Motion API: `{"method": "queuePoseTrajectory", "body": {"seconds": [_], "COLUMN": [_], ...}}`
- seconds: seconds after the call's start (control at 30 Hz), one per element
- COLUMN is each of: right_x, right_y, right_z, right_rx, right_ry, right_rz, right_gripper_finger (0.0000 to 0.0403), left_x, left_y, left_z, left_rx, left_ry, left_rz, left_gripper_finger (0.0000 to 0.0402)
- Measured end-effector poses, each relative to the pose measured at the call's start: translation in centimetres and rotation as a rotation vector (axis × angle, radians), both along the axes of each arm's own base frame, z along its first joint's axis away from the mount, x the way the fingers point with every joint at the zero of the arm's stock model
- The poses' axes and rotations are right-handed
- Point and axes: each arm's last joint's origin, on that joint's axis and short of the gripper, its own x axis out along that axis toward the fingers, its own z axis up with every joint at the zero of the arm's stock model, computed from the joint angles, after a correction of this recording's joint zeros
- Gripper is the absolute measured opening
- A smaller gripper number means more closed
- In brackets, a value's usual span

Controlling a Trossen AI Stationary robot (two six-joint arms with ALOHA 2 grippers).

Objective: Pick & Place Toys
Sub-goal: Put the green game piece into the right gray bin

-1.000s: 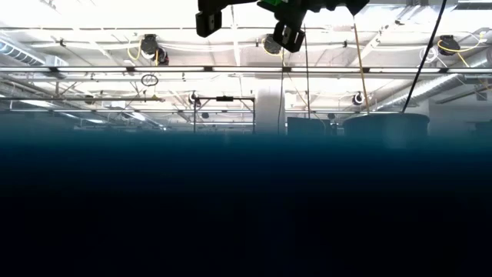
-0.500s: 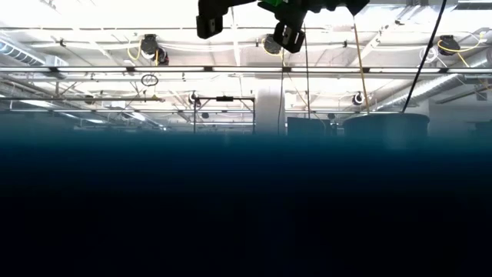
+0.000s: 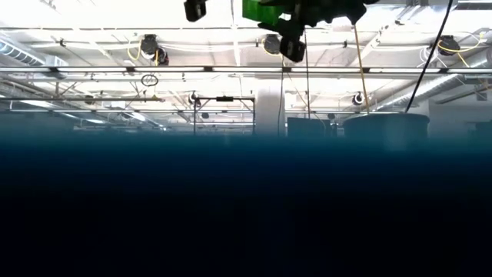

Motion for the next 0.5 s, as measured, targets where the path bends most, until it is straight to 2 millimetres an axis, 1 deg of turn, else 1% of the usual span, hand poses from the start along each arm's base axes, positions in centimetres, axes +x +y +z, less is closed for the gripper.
{"method": "queuePoseTrajectory", "body": {"seconds": [0.1,0.23,0.37,0.5], "right_x": [-0.7,-1.9,-3.1,-4.4], "right_y": [-1.6,-4.4,-7.5,-10.0], "right_z": [0.6,1.3,3.6,6.0], "right_rx": [-0.003,-0.023,-0.095,-0.245], "right_ry": [-0.027,-0.044,-0.104,-0.146], "right_rz": [-0.053,-0.177,-0.334,-0.576], "right_gripper_finger": [0.0128,0.0128,0.0128,0.0128], "left_x": [-1.1,-2.5,-3.5,-4.4], "left_y": [0.7,1.6,2.6,3.5], "left_z": [0.9,1.7,2.2,2.4], "left_rx": [0.041,0.086,0.129,0.146], "left_ry": [-0.039,-0.078,-0.099,-0.098], "left_rz": [0.03,0.076,0.121,0.157], "left_gripper_finger": [0.025,0.0251,0.0251,0.0251]}}
